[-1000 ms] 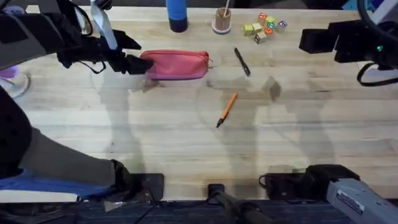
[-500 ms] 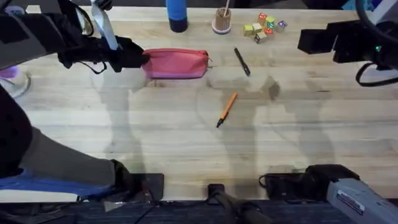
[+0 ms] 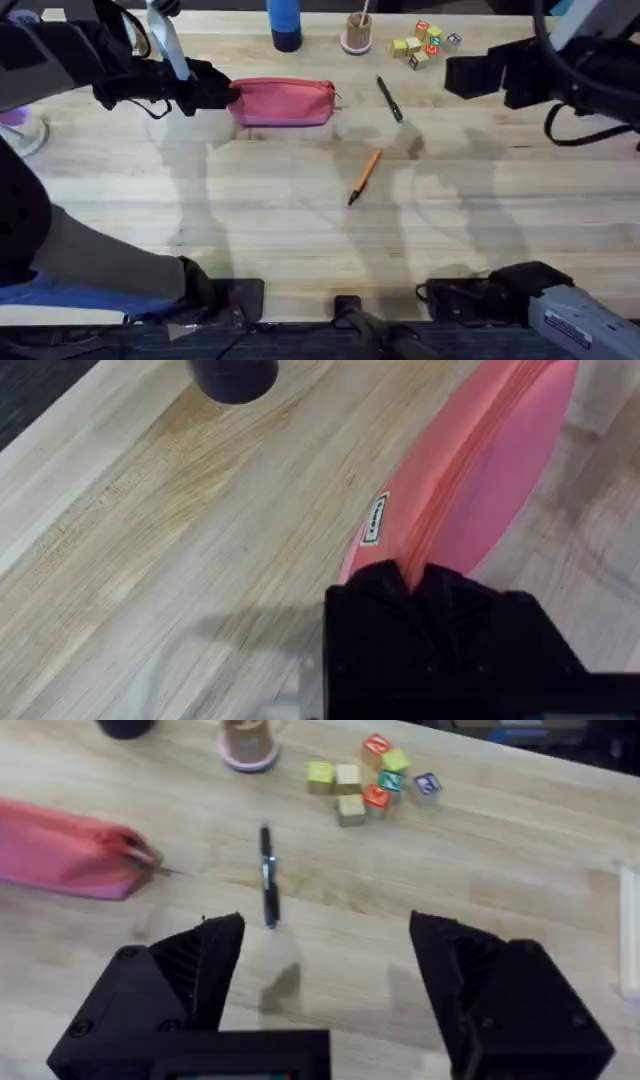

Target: Unzip the bag, pick up the pens from the table one at a time and place them inside, then zip the bag closed.

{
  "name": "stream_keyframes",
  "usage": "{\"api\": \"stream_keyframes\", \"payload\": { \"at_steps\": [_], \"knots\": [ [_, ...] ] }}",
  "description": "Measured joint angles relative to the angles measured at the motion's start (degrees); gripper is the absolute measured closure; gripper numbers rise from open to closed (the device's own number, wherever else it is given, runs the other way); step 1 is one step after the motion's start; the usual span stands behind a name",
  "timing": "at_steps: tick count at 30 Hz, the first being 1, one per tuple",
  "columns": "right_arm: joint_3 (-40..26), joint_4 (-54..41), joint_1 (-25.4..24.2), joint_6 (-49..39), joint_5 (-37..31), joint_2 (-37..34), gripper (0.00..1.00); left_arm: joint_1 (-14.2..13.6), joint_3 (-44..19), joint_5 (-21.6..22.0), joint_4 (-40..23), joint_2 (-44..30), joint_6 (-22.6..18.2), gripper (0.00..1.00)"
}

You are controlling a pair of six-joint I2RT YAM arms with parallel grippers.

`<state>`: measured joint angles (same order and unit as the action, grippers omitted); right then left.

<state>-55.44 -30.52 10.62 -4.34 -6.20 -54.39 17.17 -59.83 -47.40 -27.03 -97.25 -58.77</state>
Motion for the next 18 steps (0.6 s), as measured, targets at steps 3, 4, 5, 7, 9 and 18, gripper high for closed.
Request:
{"api": "stream_keyframes", "payload": {
  "at_steps": [3, 4, 5, 7, 9, 18],
  "knots": [
    [0.0, 0.0, 1.8, 0.02, 0.02, 0.0, 0.004, 0.0, 0.0, 0.0, 0.0, 0.0, 0.0, 0.957],
    [0.0, 0.0, 3.21, 0.02, 0.11, 0.0, 0.004, 0.0, 0.0, 0.0, 0.0, 0.0, -0.02, 0.957],
    [0.0, 0.0, 3.59, 0.02, 0.48, 0.0, 0.004, 0.0, 0.0, 0.0, 0.0, 0.0, -0.02, 0.957],
    [0.0, 0.04, 4.13, 0.0, 2.03, 0.0, 0.004, 0.0, 0.0, 0.0, 0.0, 0.0, -0.02, 0.957],
    [0.0, 0.23, 4.27, 0.02, 4.83, 0.0, 0.004, 0.0, 0.0, 0.0, 0.0, 0.0, -0.02, 0.957],
    [0.0, 2.68, 4.27, 1.53, 19.08, 0.0, 0.004, 0.0, 0.0, 0.0, 0.0, 0.0, -0.02, 0.958]
  ]
}}
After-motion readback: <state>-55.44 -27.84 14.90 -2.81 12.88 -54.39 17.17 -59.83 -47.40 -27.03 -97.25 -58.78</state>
